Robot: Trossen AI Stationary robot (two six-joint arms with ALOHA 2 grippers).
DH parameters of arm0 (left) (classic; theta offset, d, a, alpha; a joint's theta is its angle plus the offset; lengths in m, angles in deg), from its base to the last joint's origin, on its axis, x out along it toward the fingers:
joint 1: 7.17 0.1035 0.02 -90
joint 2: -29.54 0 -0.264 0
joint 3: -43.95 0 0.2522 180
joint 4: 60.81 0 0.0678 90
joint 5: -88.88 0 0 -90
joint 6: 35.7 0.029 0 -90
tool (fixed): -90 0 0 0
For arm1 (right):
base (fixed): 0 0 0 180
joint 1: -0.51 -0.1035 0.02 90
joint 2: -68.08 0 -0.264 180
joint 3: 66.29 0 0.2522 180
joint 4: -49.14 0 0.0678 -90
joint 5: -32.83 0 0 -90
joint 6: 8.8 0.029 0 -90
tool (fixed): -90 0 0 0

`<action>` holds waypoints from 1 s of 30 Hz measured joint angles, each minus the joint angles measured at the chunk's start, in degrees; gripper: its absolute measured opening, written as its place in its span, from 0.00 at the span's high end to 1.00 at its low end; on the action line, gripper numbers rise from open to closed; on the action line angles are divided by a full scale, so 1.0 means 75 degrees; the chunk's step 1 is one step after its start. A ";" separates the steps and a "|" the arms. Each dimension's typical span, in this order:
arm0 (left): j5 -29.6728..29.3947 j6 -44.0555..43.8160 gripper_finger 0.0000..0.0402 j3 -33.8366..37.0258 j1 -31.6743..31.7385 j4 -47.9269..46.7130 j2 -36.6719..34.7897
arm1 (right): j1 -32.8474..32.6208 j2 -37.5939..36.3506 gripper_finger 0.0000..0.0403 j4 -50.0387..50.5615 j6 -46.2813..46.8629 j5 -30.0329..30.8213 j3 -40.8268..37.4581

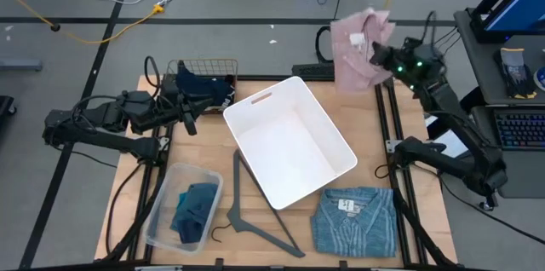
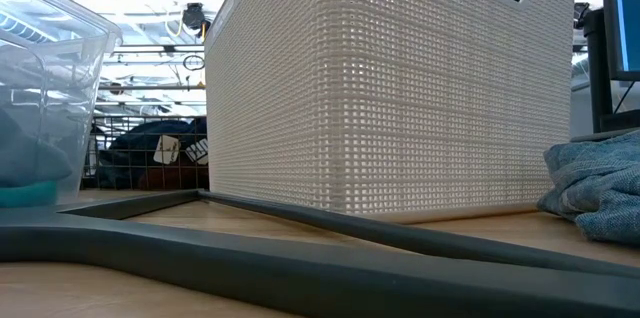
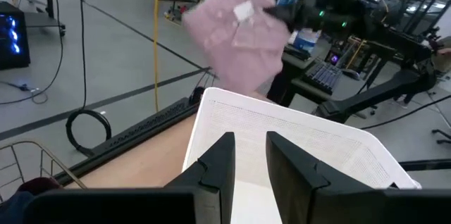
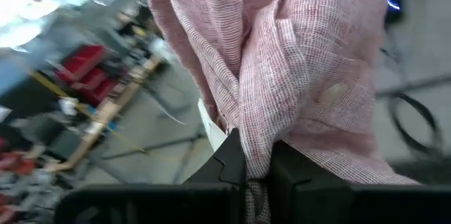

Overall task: Pick & Place Cloths
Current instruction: Put the pink polo into the white bin

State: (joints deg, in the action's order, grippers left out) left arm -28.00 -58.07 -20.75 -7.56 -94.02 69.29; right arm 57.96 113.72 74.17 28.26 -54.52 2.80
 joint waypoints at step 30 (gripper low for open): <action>0.0007 0.0122 0.80 0.0000 -0.0003 0.0000 0.0000 | -0.0003 0.0997 0.97 -0.5551 -0.1087 -0.7970 0.1988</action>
State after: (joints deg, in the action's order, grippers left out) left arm -27.95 -57.15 -20.75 -7.58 -94.02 69.29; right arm 57.94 121.20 32.53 20.11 -114.29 17.71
